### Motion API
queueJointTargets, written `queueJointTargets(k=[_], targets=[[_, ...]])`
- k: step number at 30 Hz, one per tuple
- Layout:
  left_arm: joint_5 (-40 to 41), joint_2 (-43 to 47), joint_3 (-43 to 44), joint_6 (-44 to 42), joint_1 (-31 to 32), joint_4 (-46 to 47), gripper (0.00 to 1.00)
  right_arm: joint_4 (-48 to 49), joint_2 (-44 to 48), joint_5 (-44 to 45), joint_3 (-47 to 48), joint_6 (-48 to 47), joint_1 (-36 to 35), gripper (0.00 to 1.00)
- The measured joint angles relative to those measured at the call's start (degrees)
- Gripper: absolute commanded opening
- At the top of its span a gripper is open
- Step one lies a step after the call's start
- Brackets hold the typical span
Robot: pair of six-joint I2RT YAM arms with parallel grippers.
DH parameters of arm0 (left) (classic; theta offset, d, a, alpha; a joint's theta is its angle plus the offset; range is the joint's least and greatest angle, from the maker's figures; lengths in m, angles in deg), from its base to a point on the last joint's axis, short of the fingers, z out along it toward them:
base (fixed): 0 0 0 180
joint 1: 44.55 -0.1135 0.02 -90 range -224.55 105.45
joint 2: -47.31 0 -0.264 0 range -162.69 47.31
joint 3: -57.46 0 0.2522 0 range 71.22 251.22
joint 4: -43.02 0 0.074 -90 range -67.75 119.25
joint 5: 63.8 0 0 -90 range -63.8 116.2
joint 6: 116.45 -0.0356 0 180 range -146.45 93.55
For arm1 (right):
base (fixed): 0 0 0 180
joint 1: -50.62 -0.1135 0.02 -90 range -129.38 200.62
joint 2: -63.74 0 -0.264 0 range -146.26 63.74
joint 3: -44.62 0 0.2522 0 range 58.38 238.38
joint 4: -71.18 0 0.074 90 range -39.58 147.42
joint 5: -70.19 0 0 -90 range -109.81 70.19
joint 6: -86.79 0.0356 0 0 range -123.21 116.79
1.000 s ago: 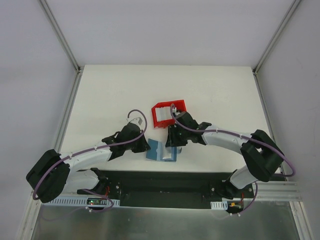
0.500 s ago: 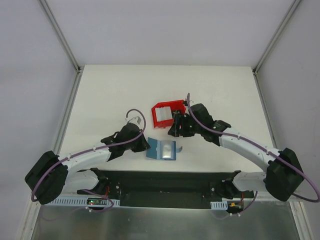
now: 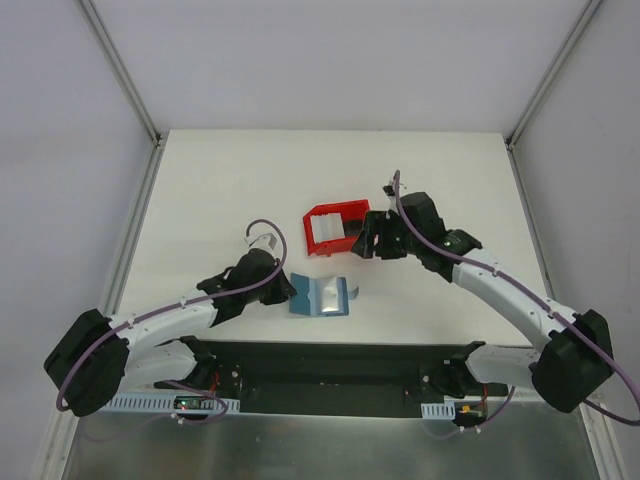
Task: Put the credit cards into the card holder
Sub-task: Open the card holder at the center of the board.
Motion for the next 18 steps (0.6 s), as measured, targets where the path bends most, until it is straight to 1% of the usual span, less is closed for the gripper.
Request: queueJointTargets(k=[2, 8, 18], targets=[[0.22, -0.66, 0.07, 0.0, 0.0, 0.0, 0.0, -0.37, -1.31, -0.5, 2.12, -0.81, 1.18, 0.74], [1.42, -1.51, 0.22, 0.46, 0.0, -0.04, 0.0, -0.9, -6.36, -2.54, 8.09, -3.13, 4.66, 0.78], [2.95, -1.51, 0.39, 1.18, 0.0, -0.09, 0.0, -3.32, -22.95, -6.78, 22.97, -6.05, 7.06, 0.81]])
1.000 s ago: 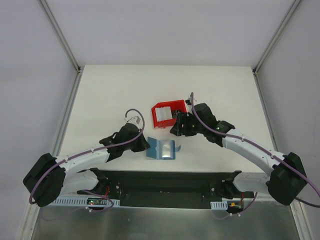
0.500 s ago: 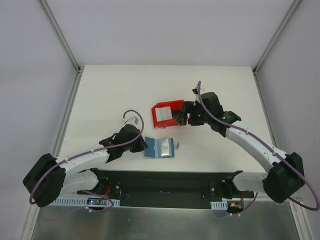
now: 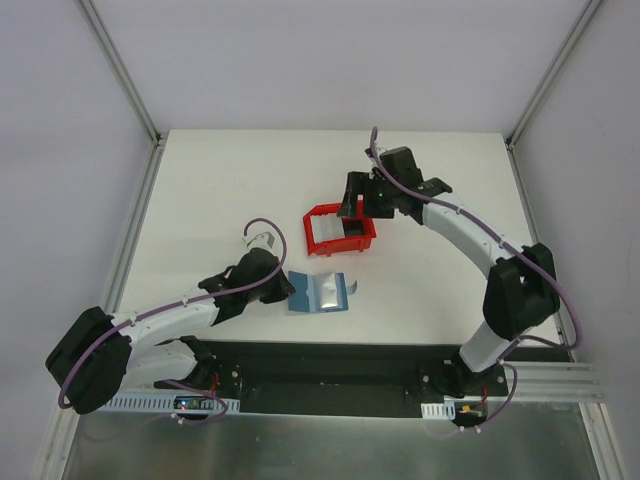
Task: Put the credit cards into the card holder
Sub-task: Open the card holder at the center of the board.
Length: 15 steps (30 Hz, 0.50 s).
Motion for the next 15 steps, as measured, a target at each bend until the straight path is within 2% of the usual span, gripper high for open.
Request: queueJointTargets(k=[5, 15], targets=[[-0.02, -0.02, 0.26, -0.02, 0.0, -0.04, 0.0, -1.07, -7.65, -1.38, 5.9, 0.04, 0.13, 0.89], [0.0, -0.04, 0.5, -0.09, 0.0, -0.33, 0.0, -1.75, -16.02, -2.27, 9.66, 0.44, -0.15, 0.91]])
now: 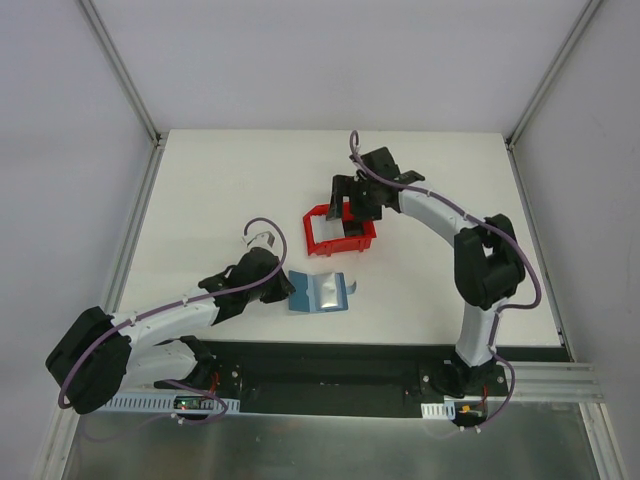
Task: Put the credit cards into the card holder
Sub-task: Open the card holder at the center of the board, then pick up the credit card from the storage box.
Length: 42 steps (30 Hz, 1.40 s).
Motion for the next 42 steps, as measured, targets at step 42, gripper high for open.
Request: queueJointTargets(k=[42], targets=[[-0.04, -2.93, 1.95, -1.62, -0.79, -1.31, 0.0, 0.31, -9.97, -3.61, 5.18, 1.31, -1.49, 0.77]])
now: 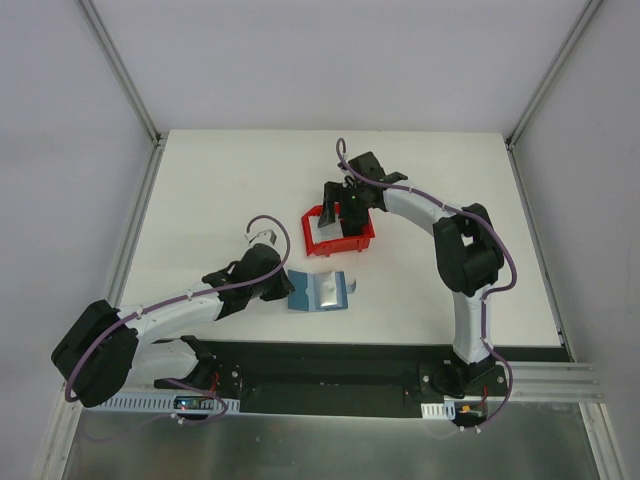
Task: Put the credit cards into the card holder
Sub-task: Pick up the credit card from the storage box.
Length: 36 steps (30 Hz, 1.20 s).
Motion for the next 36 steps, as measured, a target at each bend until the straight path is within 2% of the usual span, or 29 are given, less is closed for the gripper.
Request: queueJointTargets(k=[20, 27, 32, 36], targets=[[-0.04, -0.92, 0.22, 0.0, 0.0, 0.0, 0.0, -0.02, 0.87, 0.02, -0.07, -0.15, 0.0, 0.52], [-0.31, -1.05, 0.42, 0.0, 0.0, -0.02, 0.0, -0.04, 1.11, 0.11, -0.13, -0.28, 0.04, 0.36], [-0.46, -1.25, 0.66, 0.0, 0.0, 0.0, 0.0, -0.07, 1.11, 0.31, -0.17, -0.61, 0.09, 0.3], [-0.48, -1.25, 0.68, 0.0, 0.0, -0.02, 0.0, -0.46, 1.25, 1.09, -0.17, -1.29, 0.11, 0.17]])
